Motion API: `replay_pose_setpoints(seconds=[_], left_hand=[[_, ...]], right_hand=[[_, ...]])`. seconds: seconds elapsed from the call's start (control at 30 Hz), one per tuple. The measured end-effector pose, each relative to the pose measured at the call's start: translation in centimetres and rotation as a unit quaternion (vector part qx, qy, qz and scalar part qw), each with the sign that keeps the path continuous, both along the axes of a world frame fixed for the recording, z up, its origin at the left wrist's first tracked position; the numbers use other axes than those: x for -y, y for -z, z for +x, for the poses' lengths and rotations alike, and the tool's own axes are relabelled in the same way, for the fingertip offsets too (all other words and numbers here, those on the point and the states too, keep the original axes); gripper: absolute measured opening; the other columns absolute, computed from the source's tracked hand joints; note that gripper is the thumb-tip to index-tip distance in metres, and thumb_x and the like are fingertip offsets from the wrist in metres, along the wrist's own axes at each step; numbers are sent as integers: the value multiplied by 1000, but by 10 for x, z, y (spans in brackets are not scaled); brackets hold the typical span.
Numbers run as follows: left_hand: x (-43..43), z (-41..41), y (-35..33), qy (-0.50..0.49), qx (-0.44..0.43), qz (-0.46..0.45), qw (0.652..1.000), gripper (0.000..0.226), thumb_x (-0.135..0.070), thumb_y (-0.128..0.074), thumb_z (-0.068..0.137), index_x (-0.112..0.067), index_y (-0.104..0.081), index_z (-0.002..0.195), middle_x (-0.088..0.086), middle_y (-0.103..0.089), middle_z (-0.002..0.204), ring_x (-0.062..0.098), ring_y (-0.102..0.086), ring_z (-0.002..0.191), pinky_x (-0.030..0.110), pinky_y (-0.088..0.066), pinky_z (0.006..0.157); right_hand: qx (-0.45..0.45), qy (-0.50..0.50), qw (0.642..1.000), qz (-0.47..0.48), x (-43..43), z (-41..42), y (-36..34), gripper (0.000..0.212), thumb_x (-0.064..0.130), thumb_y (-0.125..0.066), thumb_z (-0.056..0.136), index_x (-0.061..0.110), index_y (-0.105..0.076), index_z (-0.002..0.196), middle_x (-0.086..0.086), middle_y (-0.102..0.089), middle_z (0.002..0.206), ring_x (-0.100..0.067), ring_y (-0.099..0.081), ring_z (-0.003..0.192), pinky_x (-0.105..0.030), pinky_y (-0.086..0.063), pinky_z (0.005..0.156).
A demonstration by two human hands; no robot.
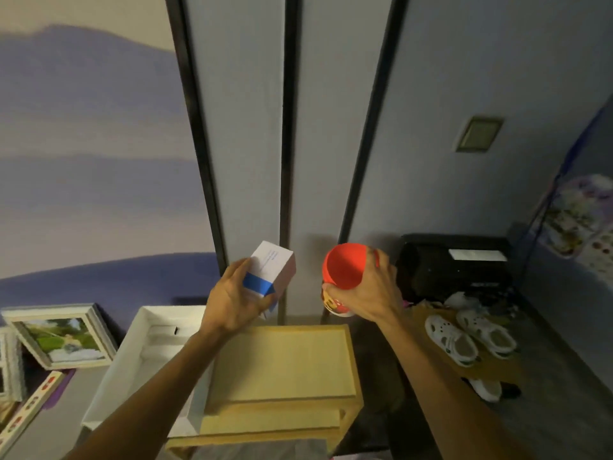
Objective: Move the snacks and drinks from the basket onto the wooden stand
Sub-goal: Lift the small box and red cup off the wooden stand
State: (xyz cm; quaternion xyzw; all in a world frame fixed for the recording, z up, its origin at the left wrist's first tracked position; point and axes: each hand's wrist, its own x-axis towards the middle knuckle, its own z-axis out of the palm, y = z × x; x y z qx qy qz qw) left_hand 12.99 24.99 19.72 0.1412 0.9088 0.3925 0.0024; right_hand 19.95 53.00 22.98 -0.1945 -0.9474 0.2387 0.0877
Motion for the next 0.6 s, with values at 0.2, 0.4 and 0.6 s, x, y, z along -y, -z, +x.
replay_pose_setpoints(seconds=[0.2,0.4,0.6], left_hand=[[-11,12,-78,91,-49,0,995,89,-45,-86,83,-27,-37,154,-3,-44,155,14,-50,128,33,-54,96],[-82,58,-83,199,-51,-6,979,89,-41,-88,81,-24,-40,155,-1,-46,154,21,-52,133,36,-52,100],[-163,144,-60,300,-22,-19,954,87,-43,-86,80,-25,-40,152,-3,-52,144,17,-55,123,42,-54,102]], right_hand=[[-8,57,998,5,6,65,-74,137,78,-86,67,23,-11,168,-6,-16,169,-36,-30,151,-53,-50,106],[-16,174,984,22,-13,161,-83,136,81,-83,68,22,-10,167,-6,-19,167,-38,-32,149,-55,-46,108],[2,275,961,-16,-40,280,-63,141,85,-83,62,19,-11,164,-9,-22,164,-40,-32,149,-57,-46,112]])
